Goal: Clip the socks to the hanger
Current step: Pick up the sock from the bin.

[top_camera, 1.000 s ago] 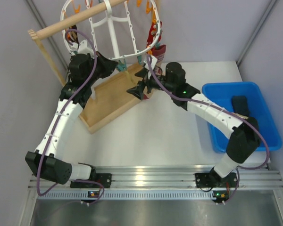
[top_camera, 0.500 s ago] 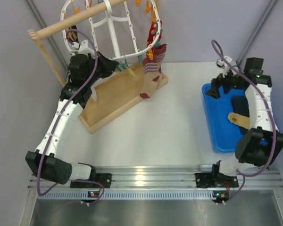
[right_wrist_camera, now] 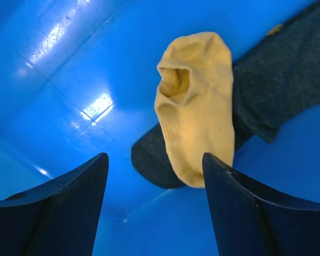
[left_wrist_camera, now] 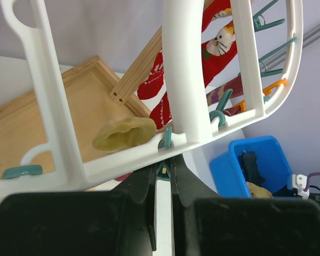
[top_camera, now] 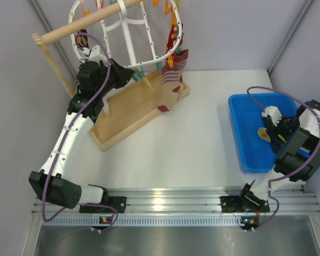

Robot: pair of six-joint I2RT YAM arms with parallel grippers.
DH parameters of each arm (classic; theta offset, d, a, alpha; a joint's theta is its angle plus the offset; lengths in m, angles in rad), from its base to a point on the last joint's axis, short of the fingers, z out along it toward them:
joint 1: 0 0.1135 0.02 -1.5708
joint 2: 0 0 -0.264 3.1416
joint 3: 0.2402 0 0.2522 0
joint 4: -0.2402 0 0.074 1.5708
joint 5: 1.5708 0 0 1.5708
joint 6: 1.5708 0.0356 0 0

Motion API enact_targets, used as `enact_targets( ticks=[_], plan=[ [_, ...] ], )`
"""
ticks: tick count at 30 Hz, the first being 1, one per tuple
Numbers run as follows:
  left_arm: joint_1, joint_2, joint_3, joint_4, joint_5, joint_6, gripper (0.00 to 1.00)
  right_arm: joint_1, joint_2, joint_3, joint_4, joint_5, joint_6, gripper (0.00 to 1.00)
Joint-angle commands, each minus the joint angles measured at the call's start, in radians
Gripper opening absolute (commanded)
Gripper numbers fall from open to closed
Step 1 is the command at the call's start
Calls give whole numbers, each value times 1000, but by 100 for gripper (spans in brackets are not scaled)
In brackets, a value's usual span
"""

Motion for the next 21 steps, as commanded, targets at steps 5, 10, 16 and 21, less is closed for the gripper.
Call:
enact_targets(
  ticks=[5, 10, 16, 21],
  plan=[
    [-2, 1, 14, 84, 54, 15, 0, 5, -14, -111, 203, 16, -53, 69],
    [-2, 8, 17, 86, 54, 12, 0, 6, 18, -127, 290, 18, -24, 64],
    [0, 15, 26, 83, 52, 7, 0, 14, 40, -165, 348, 37, -41, 57],
    [1, 14, 25, 80, 55, 15, 0, 17, 46, -202, 379, 41, -61, 50]
  ],
)
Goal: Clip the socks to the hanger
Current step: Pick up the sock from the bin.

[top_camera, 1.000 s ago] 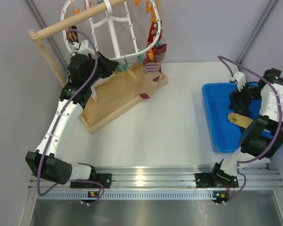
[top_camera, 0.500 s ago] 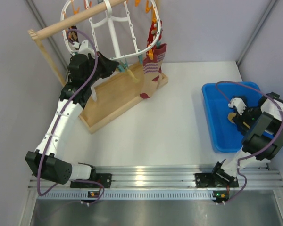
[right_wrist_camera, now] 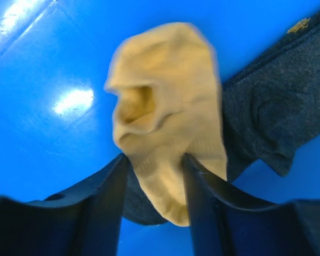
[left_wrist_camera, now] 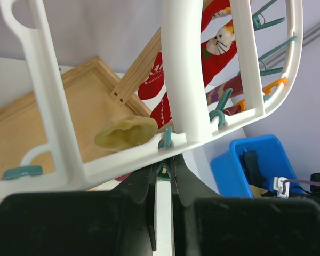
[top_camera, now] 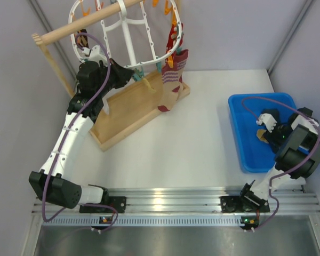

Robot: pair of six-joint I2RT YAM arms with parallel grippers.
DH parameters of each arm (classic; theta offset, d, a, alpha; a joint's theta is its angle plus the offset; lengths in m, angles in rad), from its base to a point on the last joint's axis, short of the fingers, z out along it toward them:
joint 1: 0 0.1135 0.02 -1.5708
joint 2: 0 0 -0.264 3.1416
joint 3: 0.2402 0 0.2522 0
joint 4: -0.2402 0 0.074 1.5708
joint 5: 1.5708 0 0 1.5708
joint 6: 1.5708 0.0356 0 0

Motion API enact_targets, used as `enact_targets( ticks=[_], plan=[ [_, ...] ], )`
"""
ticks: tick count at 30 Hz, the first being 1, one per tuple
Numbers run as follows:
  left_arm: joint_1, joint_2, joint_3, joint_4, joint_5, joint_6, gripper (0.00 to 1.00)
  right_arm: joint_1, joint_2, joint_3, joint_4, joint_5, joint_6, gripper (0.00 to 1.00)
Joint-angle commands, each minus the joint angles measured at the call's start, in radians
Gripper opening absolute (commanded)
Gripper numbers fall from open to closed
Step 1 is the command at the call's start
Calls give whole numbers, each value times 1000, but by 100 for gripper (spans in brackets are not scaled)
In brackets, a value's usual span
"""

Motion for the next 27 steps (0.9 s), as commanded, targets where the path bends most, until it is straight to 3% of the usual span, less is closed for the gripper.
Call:
enact_targets(
  ticks=[1, 3, 6, 7, 9, 17, 23, 27],
  plan=[
    [-1, 13, 23, 80, 47, 9, 0, 8, 12, -4, 54, -14, -23, 44],
    [0, 13, 23, 76, 48, 9, 0, 10, 12, 2, 56, -25, -14, 37],
    [2, 15, 26, 78, 50, 11, 0, 10, 13, 20, 36, -38, -8, 19],
    [2, 16, 27, 78, 51, 14, 0, 10, 9, 26, 28, -42, -8, 9],
    [2, 20, 30, 78, 53, 12, 0, 8, 1, 45, 1, -51, -3, 0],
    [4, 13, 24, 78, 53, 11, 0, -4, -66, 233, -199, -163, 49, 0],
    [4, 13, 21, 80, 53, 9, 0, 16, -94, 443, -439, -394, 144, 0],
    [4, 16, 17, 84, 61, 11, 0, 103, -144, 477, -509, -514, 242, 0]
  ],
)
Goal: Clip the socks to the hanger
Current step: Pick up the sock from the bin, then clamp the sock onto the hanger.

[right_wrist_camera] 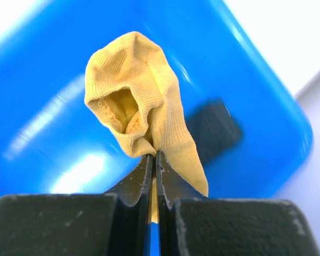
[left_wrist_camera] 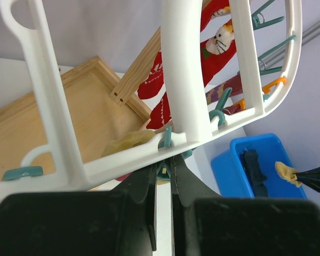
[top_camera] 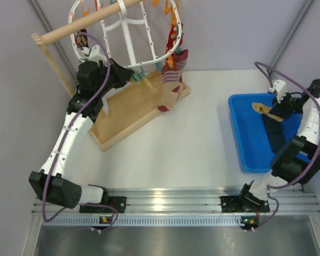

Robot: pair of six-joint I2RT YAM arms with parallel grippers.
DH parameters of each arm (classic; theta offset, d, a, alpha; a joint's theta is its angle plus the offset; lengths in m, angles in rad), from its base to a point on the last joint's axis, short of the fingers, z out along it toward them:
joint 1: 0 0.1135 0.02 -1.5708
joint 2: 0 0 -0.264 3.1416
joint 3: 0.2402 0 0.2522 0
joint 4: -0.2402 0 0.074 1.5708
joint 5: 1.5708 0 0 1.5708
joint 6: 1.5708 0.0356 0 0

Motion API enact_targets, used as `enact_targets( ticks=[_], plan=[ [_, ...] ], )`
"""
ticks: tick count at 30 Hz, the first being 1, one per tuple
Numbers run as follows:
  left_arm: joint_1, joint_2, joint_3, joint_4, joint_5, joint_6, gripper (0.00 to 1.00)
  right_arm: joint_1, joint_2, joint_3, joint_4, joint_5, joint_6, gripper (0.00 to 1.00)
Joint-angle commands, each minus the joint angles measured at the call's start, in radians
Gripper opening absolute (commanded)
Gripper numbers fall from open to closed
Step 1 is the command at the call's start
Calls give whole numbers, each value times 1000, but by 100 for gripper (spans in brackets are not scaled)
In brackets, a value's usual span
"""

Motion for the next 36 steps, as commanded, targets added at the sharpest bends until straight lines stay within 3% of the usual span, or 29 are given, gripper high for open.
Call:
enact_targets(
  ticks=[1, 5, 10, 16, 21, 28, 36],
  plan=[
    [-2, 16, 15, 85, 50, 6, 0, 131, -108, 37, -159, -226, 153, 0],
    [-2, 12, 8, 91, 51, 6, 0, 352, -189, -61, -87, -307, 404, 0],
    [-2, 7, -5, 104, 72, 5, 0, 738, -301, -236, 453, -278, 1012, 0],
    [-2, 7, -5, 104, 92, 20, 0, 1028, -211, -267, 848, -143, 1494, 0],
    [-2, 9, -8, 99, 108, 20, 0, 1159, -104, -199, 1020, -66, 1693, 0],
    [-2, 10, -16, 99, 116, 19, 0, 1199, -24, -116, 1115, 205, 1975, 0],
    [-2, 21, -14, 91, 120, 16, 0, 1263, 2, -52, 1116, 435, 2068, 0]
  ],
)
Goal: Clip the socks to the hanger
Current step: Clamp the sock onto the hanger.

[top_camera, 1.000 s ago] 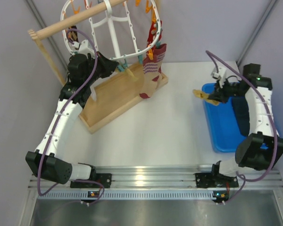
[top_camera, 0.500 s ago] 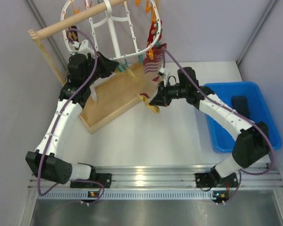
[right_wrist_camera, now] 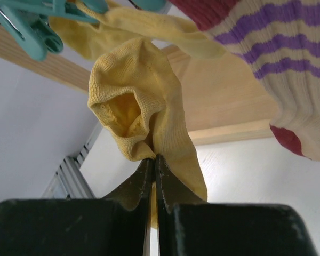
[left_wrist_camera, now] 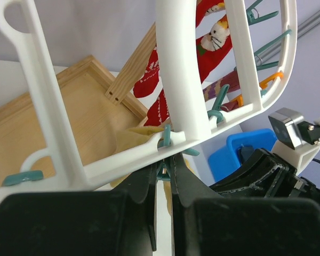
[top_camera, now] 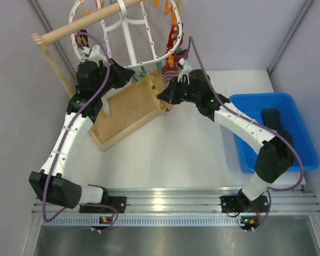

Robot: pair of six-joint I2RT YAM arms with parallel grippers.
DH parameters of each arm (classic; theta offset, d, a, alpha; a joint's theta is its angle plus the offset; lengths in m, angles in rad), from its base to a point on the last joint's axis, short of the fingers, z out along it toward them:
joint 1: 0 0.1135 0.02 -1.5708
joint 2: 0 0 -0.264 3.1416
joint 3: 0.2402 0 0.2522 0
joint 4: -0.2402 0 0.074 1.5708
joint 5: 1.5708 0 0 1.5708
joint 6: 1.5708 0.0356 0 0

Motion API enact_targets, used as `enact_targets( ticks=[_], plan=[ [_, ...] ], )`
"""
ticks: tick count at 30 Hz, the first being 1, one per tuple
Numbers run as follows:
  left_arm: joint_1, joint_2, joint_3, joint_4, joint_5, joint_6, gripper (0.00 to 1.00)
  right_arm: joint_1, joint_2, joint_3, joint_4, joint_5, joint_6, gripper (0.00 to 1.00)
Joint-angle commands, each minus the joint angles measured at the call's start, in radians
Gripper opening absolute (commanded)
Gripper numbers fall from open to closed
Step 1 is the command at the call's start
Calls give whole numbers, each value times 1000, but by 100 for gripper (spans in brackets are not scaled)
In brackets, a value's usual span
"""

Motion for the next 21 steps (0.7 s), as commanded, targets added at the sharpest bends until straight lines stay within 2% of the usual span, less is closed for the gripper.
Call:
enact_targets(
  ticks=[1, 14, 21],
  plan=[
    [-9, 21, -12, 81, 76, 9, 0, 59, 23, 87, 61, 136, 83, 0],
    [-11, 32, -12, 85, 87, 11, 0, 110, 120, 234, 0, 234, 153, 0],
    [-11, 33, -9, 78, 87, 24, 0, 118, 144, 282, 15, 233, 170, 0]
  ],
)
